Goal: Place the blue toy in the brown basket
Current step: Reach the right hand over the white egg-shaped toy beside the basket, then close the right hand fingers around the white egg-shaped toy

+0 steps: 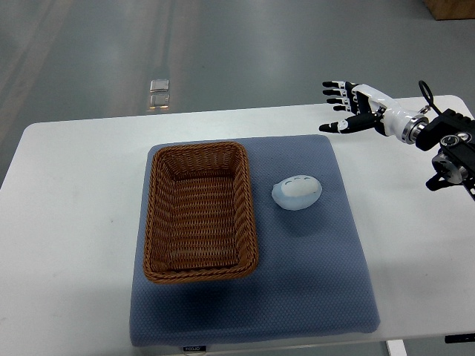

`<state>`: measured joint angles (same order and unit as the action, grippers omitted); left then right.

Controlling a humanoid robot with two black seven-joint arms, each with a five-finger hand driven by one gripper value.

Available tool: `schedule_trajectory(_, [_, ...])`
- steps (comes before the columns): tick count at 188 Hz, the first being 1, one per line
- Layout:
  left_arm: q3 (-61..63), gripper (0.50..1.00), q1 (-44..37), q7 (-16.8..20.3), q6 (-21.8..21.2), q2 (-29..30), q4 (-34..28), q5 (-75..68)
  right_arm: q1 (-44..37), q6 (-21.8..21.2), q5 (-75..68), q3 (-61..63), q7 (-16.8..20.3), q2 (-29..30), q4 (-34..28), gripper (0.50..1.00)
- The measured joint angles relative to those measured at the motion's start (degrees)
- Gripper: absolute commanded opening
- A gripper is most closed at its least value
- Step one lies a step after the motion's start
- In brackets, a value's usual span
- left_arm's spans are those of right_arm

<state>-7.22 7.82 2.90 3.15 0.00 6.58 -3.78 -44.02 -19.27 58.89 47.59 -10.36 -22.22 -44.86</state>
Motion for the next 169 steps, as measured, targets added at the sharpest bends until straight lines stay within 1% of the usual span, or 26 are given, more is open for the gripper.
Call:
schedule_trajectory(48, [0.0, 1.0, 0.0, 0.0, 0.0, 0.0, 0.0, 0.0, -5.6, -4.1, 9.5, -12.0, -3.3, -4.0, -5.2, 0.928])
schedule_trajectory(67, [0.0, 1.0, 0.0, 0.0, 0.0, 0.0, 0.0, 0.0, -8.3, -5.8, 11.0, -16.6, -4.4, -5.0, -6.8, 0.928])
schedule_trajectory(103, [0.0, 1.0, 0.0, 0.0, -0.1, 0.0, 0.0, 0.0, -11.9, -8.6, 11.4, -22.4, -4.7, -5.8, -10.0, 0.928])
schedule_trajectory(138, [-0.1, 1.0, 0.0, 0.0, -0.1, 0.0, 0.0, 0.0, -12.6, -9.5, 12.5, -26.0, -4.8, -5.4, -11.0, 0.926])
schedule_trajectory(169, [-0.1, 1.0, 0.0, 0.0, -0.1, 0.0, 0.0, 0.0, -12.2, -9.0, 13.9, -28.6, -4.8, -4.7, -10.8, 0.924])
